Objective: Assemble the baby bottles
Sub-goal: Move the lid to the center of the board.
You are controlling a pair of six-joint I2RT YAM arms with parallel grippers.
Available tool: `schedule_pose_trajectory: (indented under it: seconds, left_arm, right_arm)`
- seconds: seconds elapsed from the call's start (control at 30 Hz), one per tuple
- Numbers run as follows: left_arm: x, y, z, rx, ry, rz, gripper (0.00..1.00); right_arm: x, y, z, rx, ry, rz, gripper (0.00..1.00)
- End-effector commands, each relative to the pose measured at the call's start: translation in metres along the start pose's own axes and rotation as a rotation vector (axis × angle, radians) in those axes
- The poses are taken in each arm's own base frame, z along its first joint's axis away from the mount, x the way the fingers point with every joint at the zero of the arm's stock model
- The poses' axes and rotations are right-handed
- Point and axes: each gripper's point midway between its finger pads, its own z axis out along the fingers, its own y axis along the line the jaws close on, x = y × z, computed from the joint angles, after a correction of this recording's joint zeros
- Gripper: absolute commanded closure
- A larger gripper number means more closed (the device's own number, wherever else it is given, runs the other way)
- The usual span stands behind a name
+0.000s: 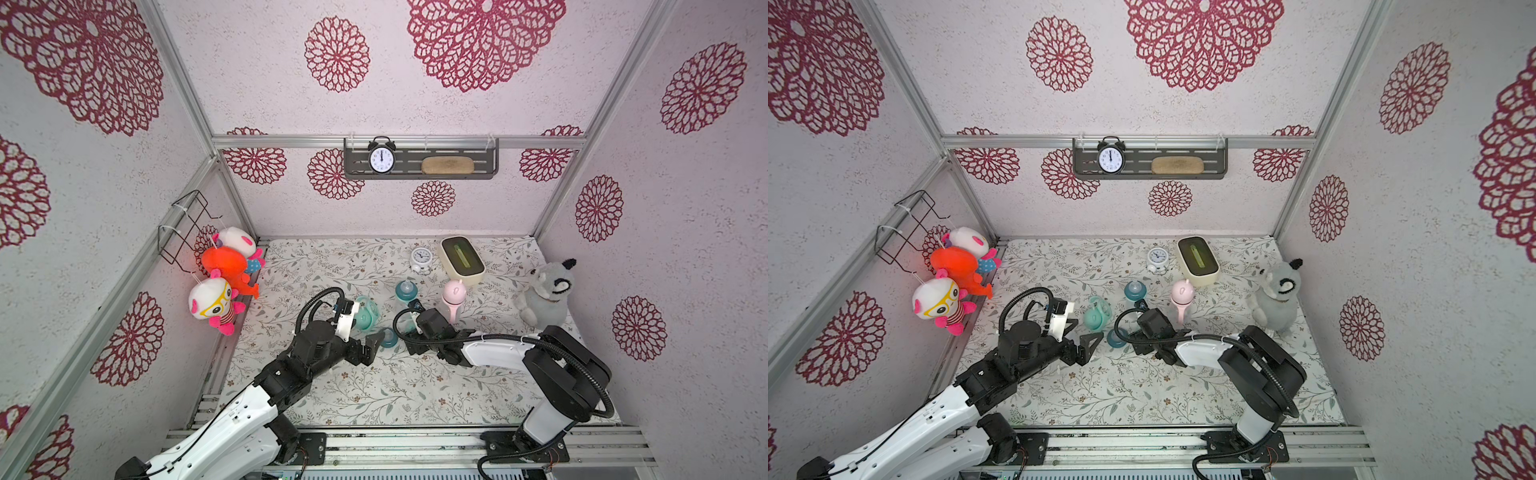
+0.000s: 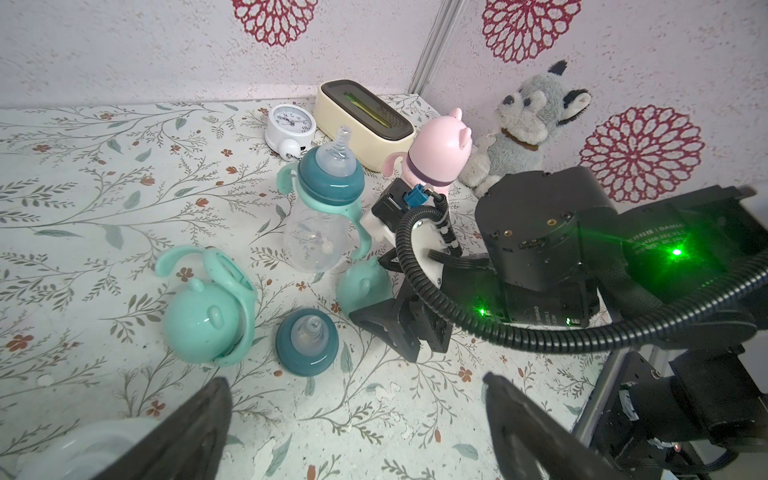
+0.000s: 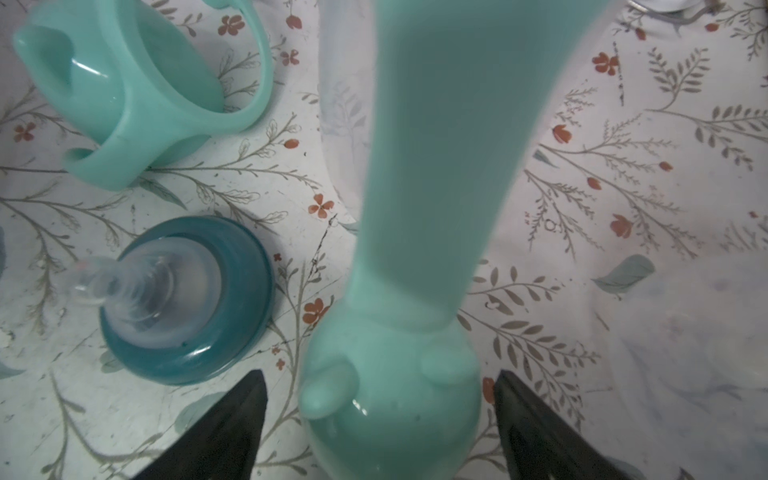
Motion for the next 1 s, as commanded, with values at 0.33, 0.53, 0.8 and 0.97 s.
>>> schedule_pose_trajectory:
  seconds: [0.33, 0.53, 0.8, 0.97]
  left_arm:
    - [-0.003, 0.003, -0.001, -0.009, -0.012, -0.010, 0.02]
    - [-0.003, 0.003, -0.001, -0.010, -0.013, -0.007, 0.02]
    - [-0.003, 0.003, 0.001, -0.009, -0.011, -0.008, 0.02]
    - [-0.004, 0.003, 0.001, -0.009, -0.015, -0.006, 0.02]
  right_arm:
    - [-0.003, -0.003, 0.009, 0.009, -0.007, -0.001, 0.24]
    - [-0.002, -0.004, 0.006, 0.009, -0.002, -0.007, 0.29]
    - [0.001, -0.003, -0.003, -0.001, 0.008, -0.019, 0.31]
    - [0.009, 0.003, -0.014, -0.001, 0.029, -0.052, 0.31]
